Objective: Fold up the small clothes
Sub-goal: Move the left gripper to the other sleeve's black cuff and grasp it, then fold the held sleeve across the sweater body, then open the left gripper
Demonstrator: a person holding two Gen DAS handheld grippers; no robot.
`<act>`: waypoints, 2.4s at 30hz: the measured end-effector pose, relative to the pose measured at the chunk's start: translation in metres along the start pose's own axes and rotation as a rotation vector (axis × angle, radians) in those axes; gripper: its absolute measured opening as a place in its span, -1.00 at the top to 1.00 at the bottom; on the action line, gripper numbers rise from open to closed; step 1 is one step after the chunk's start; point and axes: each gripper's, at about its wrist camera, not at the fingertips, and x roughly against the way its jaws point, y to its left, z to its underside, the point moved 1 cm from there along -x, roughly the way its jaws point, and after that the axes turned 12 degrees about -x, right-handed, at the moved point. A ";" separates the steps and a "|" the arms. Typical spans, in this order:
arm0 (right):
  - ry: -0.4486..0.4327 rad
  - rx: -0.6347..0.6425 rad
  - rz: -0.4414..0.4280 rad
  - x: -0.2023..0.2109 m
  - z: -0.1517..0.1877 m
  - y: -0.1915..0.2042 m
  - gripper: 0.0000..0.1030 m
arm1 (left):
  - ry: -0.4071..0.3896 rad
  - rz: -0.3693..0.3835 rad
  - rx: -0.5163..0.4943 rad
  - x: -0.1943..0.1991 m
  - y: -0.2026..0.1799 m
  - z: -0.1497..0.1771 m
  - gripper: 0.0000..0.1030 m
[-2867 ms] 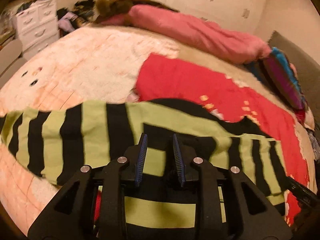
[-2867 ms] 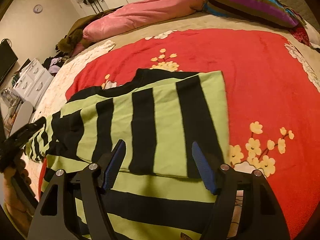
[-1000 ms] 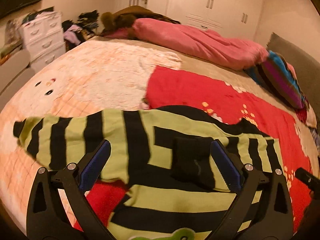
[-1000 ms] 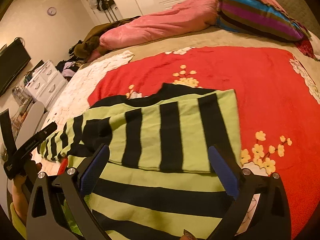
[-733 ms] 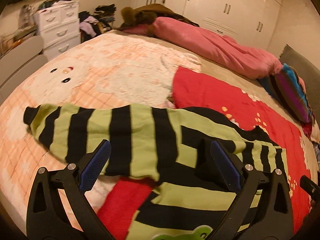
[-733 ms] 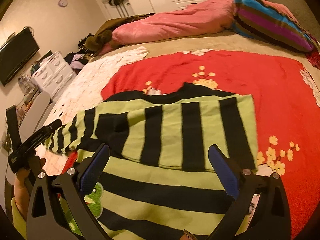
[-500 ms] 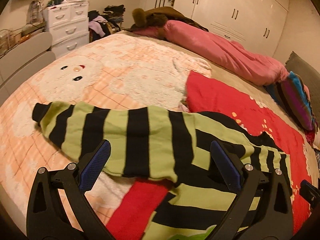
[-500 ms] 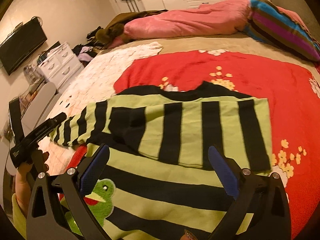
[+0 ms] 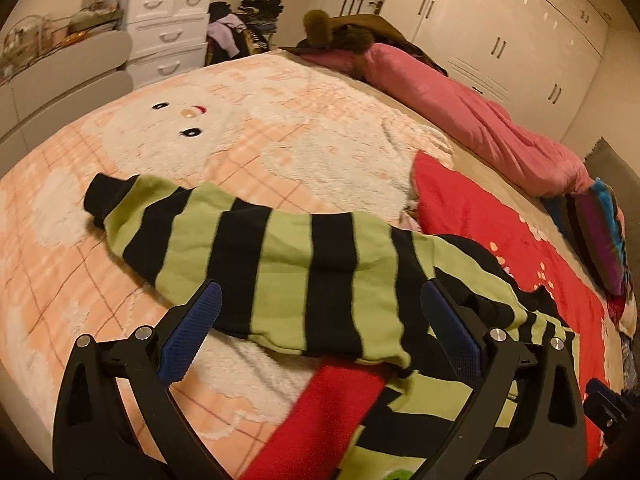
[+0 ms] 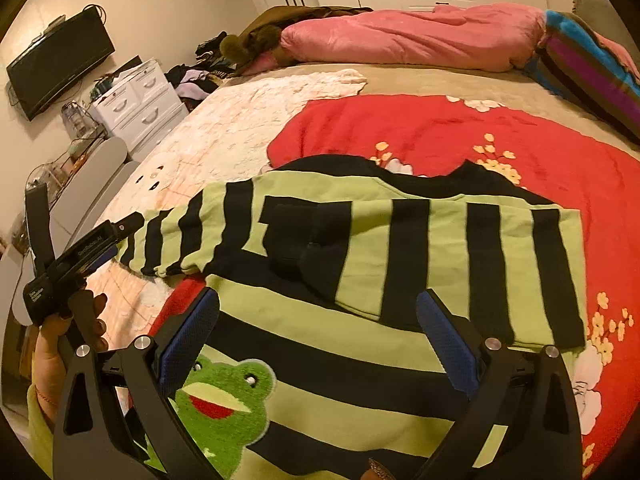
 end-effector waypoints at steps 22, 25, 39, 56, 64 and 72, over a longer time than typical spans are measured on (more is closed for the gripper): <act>0.067 0.079 -0.044 -0.033 0.008 0.044 -0.91 | 0.050 -0.075 0.251 -0.026 0.096 0.018 -0.82; 0.075 0.087 -0.044 -0.038 0.011 0.047 -0.91 | 0.046 -0.079 0.311 -0.028 0.114 0.021 -0.82; 0.118 0.108 -0.039 -0.052 0.025 0.052 -0.91 | 0.006 -0.096 0.487 -0.053 0.175 0.026 -0.76; 0.123 0.100 -0.034 -0.043 0.031 0.038 -0.91 | -0.182 0.032 0.386 -0.024 0.151 -0.006 0.69; 0.052 -0.013 0.006 -0.008 0.015 -0.017 -0.91 | -0.215 0.252 0.256 0.022 0.061 -0.031 0.69; -0.043 -0.192 0.019 0.041 0.002 -0.096 -0.91 | -0.173 0.327 0.157 0.046 -0.035 -0.040 0.69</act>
